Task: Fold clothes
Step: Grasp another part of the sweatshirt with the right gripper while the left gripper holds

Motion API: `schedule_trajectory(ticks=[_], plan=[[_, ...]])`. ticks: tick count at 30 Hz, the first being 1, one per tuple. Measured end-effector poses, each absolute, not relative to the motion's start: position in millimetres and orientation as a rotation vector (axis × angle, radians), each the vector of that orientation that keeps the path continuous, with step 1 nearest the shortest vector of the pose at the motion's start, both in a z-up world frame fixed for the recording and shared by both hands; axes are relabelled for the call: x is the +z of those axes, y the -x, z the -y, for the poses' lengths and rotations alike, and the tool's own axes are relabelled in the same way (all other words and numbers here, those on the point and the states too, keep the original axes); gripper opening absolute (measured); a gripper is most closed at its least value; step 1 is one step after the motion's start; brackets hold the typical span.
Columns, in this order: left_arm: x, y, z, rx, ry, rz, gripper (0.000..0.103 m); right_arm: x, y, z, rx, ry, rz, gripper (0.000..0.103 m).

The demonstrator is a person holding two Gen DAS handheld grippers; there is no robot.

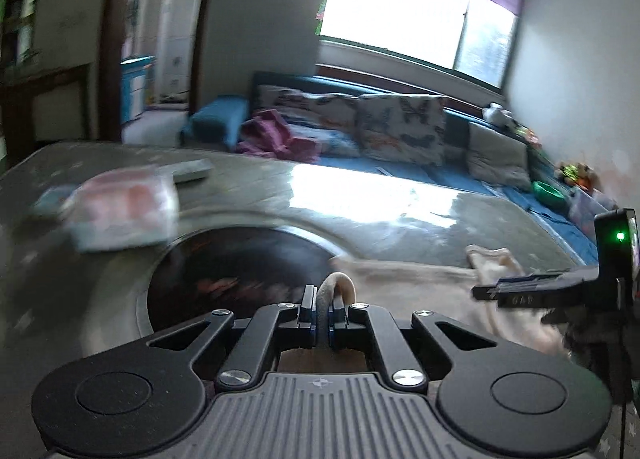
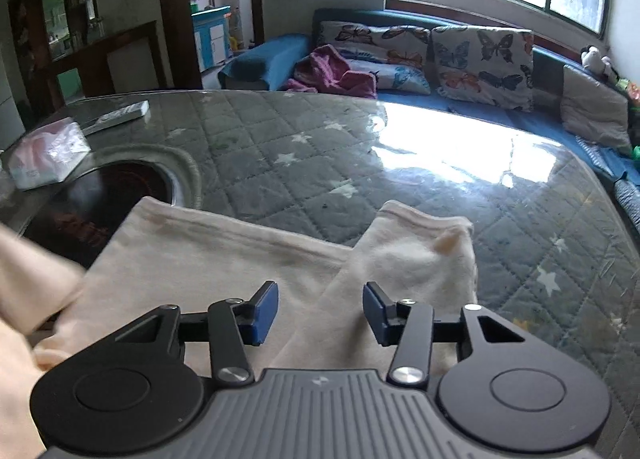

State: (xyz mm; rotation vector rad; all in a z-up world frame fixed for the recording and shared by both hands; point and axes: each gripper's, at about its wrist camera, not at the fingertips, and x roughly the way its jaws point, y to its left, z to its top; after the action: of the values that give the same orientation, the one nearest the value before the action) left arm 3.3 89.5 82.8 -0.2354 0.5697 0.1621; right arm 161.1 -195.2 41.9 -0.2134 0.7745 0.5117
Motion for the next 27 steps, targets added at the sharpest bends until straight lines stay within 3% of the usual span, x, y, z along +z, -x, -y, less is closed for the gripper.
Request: schedule_trajectory(ticks=[7, 18, 20, 22, 27], plan=[[68, 48, -105, 0.254, 0.294, -0.612, 0.006, 39, -188, 202, 0.477, 0.175, -0.784, 0.038], [58, 63, -107, 0.25, 0.296, -0.662, 0.01, 31, -218, 185, 0.425, 0.21, -0.789, 0.033], [60, 64, -109, 0.254, 0.294, -0.658, 0.011, 30, -221, 184, 0.427, 0.225, -0.785, 0.03], [64, 63, -112, 0.265, 0.29, -0.647, 0.021, 31, -222, 185, 0.423, 0.231, -0.783, 0.01], [76, 56, -119, 0.291, 0.266, -0.613, 0.031, 37, -221, 197, 0.398, 0.221, -0.766, 0.003]])
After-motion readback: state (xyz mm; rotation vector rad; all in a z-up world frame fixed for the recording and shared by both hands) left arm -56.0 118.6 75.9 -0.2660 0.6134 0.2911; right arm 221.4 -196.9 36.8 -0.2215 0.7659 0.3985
